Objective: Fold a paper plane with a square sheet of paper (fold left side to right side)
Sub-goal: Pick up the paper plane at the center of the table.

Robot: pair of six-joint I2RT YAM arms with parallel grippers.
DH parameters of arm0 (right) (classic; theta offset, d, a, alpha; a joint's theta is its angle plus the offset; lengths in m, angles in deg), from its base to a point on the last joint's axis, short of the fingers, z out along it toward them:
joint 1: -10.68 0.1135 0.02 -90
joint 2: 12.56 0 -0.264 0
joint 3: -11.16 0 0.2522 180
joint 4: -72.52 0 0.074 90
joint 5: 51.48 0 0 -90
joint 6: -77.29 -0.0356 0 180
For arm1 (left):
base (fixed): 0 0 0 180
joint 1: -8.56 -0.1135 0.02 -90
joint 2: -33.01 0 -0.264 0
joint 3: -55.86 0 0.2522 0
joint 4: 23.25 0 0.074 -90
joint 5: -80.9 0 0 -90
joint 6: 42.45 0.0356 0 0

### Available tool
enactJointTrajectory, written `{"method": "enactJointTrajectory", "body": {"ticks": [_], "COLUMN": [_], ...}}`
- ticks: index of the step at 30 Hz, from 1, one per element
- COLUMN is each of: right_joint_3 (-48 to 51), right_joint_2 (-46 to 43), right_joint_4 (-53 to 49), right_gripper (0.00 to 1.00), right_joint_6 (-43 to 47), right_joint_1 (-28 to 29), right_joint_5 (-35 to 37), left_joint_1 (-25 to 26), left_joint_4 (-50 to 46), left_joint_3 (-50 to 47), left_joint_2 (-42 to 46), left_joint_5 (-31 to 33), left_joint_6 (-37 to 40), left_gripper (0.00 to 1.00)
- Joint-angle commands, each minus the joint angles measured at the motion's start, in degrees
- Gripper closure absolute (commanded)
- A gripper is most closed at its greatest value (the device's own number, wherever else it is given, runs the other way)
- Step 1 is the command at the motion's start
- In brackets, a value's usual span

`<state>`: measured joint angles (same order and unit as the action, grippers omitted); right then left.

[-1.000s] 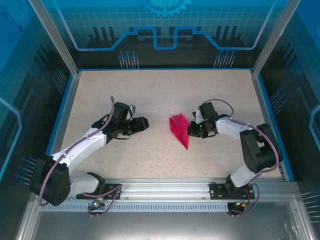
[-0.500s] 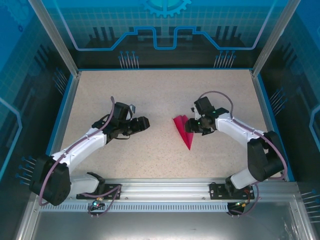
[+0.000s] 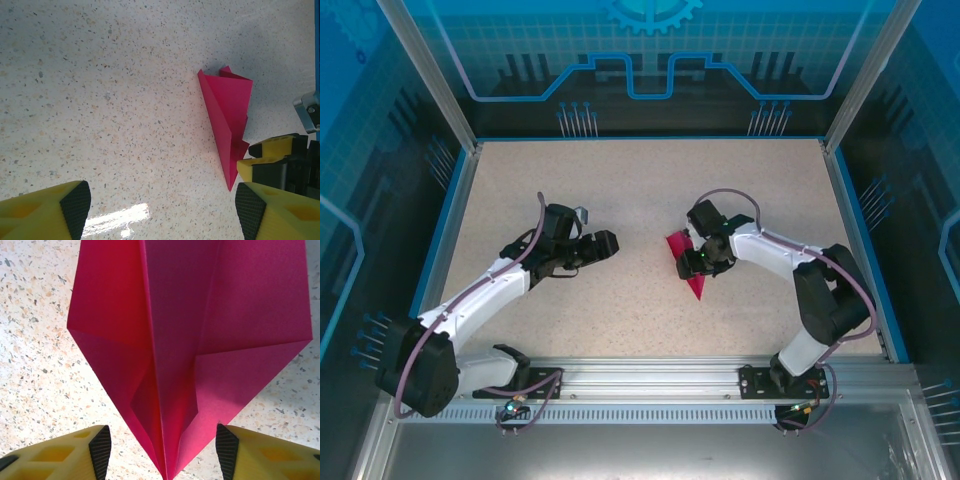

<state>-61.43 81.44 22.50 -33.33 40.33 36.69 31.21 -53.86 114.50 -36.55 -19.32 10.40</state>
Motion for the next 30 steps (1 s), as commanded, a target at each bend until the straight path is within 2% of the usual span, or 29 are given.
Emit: {"method": "enactJointTrajectory", "body": {"ticks": [1,14,20,24,26,30], "right_joint_3": [-1.3,-3.89,-8.36,-15.82,-20.62,-30.01], "right_joint_2": [1.64,8.1,9.61,10.83,13.7,21.36], "right_joint_4": [-1.66,1.34,-0.55,-4.94,-7.9,-12.63], "right_gripper": [0.45,0.72,0.9,0.91,0.91,0.94], "right_joint_6": [0.68,0.0,-3.11,-8.51,-10.66,-11.64], "right_joint_1": [0.65,0.76,0.34,-1.48,-2.37,-3.37], "right_joint_5": [0.53,0.31,0.62,3.16,5.47,7.99], "left_joint_1": [-0.52,-0.75,-0.86,-0.88,-0.89,-0.88], "left_joint_4": [-0.49,-1.73,-2.34,-3.77,-4.71,-6.95], "left_joint_3": [-0.07,0.47,1.33,2.92,3.87,5.03], "left_joint_2": [1.18,2.46,5.3,6.98,7.75,9.19], "left_joint_5": [0.9,0.75,0.64,0.73,0.51,1.82], "left_joint_6": [0.84,2.06,4.19,6.47,8.27,10.97], "left_gripper": [0.2,0.19,0.11,0.06,0.01,0.01]}}
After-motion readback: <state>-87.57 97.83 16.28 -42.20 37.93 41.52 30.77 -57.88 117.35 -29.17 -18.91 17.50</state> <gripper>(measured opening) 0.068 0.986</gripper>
